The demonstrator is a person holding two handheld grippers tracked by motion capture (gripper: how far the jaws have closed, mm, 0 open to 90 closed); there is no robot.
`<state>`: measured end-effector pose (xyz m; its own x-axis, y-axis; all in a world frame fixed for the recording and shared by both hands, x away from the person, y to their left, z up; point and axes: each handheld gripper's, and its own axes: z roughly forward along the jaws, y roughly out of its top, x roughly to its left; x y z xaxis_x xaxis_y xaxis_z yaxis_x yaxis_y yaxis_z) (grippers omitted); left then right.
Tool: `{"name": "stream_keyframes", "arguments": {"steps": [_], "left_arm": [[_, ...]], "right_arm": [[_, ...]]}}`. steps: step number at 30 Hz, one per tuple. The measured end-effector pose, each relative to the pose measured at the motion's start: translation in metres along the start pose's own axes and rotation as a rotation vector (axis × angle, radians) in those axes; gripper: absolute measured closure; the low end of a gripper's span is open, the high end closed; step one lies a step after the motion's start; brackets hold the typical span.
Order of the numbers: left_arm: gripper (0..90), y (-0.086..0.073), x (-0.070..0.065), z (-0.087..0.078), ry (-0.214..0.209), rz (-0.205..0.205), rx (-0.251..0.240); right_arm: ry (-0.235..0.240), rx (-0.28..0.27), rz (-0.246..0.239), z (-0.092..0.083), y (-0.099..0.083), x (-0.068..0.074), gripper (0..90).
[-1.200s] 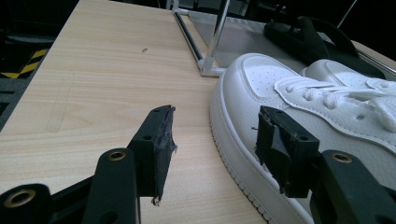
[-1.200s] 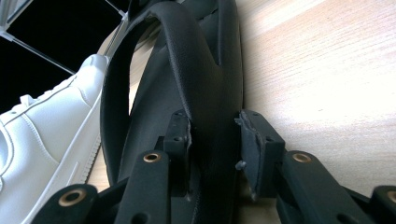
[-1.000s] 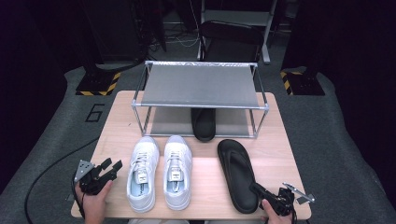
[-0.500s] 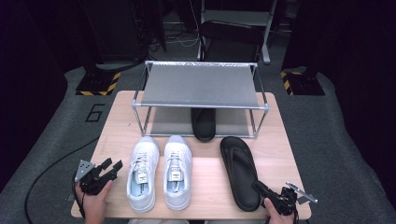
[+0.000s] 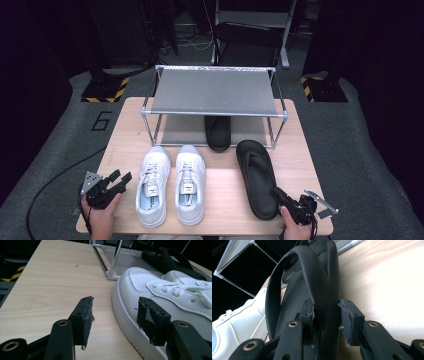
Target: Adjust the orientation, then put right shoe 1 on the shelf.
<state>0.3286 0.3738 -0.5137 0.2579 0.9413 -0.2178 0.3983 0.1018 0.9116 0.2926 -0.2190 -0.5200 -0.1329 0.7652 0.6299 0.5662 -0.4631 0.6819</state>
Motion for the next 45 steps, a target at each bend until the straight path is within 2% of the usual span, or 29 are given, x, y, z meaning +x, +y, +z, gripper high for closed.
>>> {"name": "stream_keyframes", "arguments": {"steps": [2, 4, 5, 11, 14, 16, 21, 22, 30, 34, 38, 39, 45], "left_arm": [[45.8, 0.0, 0.0, -0.001, 0.003, -0.001, 0.003], [45.7, 0.0, 0.0, -0.001, 0.003, -0.001, 0.002], [45.7, 0.0, 0.0, -0.001, 0.005, -0.001, -0.003], [45.7, 0.0, 0.001, 0.0, 0.004, -0.001, -0.001], [45.7, 0.0, 0.001, 0.0, 0.0, -0.001, 0.006], [45.7, 0.0, 0.001, 0.0, 0.001, 0.0, 0.009], [45.7, 0.0, 0.002, -0.001, 0.003, -0.005, 0.012], [45.8, 0.0, 0.002, -0.001, 0.002, -0.006, 0.01], [45.7, -0.002, 0.004, -0.003, 0.016, -0.014, 0.0], [45.8, -0.002, 0.005, -0.005, 0.019, -0.016, 0.0], [45.7, -0.003, 0.006, -0.005, 0.019, -0.02, -0.005], [45.7, -0.003, 0.006, -0.006, 0.021, -0.021, 0.001], [45.7, -0.004, 0.009, -0.009, 0.031, -0.029, -0.003]], "right_arm": [[0.008, 0.002, 0.019, 0.004, 0.001, 0.002, 65.2], [0.01, 0.005, 0.014, 0.006, 0.002, 0.002, 65.2], [-0.005, 0.007, 0.008, 0.01, 0.004, 0.004, 65.2], [-0.017, -0.009, -0.002, 0.021, 0.013, 0.004, 65.2], [-0.025, -0.015, 0.017, 0.031, 0.021, 0.004, 65.2], [-0.041, -0.019, 0.017, 0.036, 0.024, 0.003, 65.2], [-0.046, -0.02, 0.008, 0.049, 0.029, 0.002, 65.1], [-0.063, -0.026, 0.003, 0.056, 0.032, 0.003, 65.0], [-0.074, -0.052, 0.03, 0.077, 0.044, -0.003, 65.1], [-0.064, -0.07, 0.054, 0.096, 0.051, 0.001, 65.1], [-0.07, -0.076, 0.035, 0.108, 0.054, 0.005, 65.1], [-0.074, -0.088, 0.037, 0.116, 0.057, 0.006, 65.2], [-0.087, -0.104, 0.072, 0.134, 0.067, 0.007, 65.2]]}}
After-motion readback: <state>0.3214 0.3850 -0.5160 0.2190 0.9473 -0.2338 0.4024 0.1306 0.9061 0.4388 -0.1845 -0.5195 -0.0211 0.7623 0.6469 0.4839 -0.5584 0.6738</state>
